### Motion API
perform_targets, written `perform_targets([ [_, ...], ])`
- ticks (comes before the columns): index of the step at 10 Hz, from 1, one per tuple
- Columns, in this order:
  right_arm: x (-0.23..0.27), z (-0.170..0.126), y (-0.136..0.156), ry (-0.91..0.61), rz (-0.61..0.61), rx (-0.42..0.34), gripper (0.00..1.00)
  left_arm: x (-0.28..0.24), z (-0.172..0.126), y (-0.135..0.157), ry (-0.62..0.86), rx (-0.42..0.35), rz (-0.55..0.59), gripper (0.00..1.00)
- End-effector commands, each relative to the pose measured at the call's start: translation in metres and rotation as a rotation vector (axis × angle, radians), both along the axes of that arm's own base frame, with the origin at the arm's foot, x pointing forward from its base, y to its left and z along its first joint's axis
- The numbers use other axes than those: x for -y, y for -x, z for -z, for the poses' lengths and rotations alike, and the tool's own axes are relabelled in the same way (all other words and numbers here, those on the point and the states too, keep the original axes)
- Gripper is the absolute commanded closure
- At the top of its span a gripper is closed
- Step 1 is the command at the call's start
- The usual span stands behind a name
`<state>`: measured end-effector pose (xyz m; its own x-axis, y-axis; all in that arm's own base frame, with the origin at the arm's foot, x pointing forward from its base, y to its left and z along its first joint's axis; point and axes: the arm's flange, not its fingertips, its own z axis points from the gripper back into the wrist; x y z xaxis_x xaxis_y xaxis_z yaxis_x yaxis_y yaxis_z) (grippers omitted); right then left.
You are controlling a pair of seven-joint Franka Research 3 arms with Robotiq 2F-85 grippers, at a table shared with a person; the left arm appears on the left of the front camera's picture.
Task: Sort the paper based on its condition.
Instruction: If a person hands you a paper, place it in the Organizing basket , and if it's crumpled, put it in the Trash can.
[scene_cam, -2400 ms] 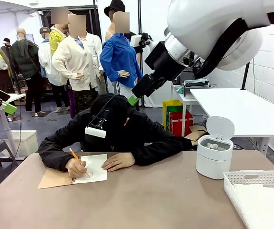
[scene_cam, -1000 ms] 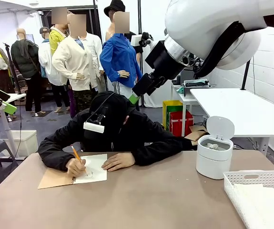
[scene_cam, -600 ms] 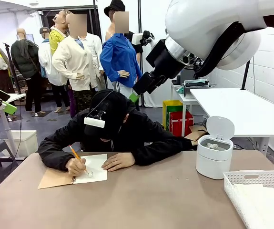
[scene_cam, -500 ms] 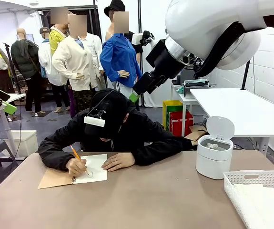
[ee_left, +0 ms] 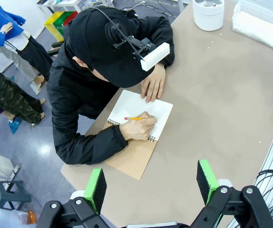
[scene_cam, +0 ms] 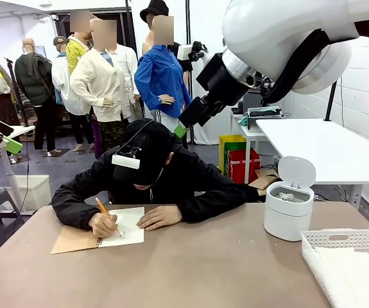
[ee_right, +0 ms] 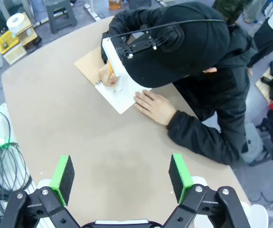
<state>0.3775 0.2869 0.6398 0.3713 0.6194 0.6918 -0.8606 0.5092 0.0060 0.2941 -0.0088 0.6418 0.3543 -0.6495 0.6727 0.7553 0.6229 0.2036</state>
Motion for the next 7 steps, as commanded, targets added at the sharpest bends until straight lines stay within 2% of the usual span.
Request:
perform_targets([
  [1,0.0002,0.0006,0.0004,0.003,-0.003,-0.006,0.00,-0.0007,-0.0001,-0.0013,0.001,0.008,-0.007,0.00],
  [7,0.0002,0.0006,0.0004,0.003,-0.003,-0.006,0.00,-0.0007,-0.0001,-0.0013,0.001,0.008,-0.007,0.00],
])
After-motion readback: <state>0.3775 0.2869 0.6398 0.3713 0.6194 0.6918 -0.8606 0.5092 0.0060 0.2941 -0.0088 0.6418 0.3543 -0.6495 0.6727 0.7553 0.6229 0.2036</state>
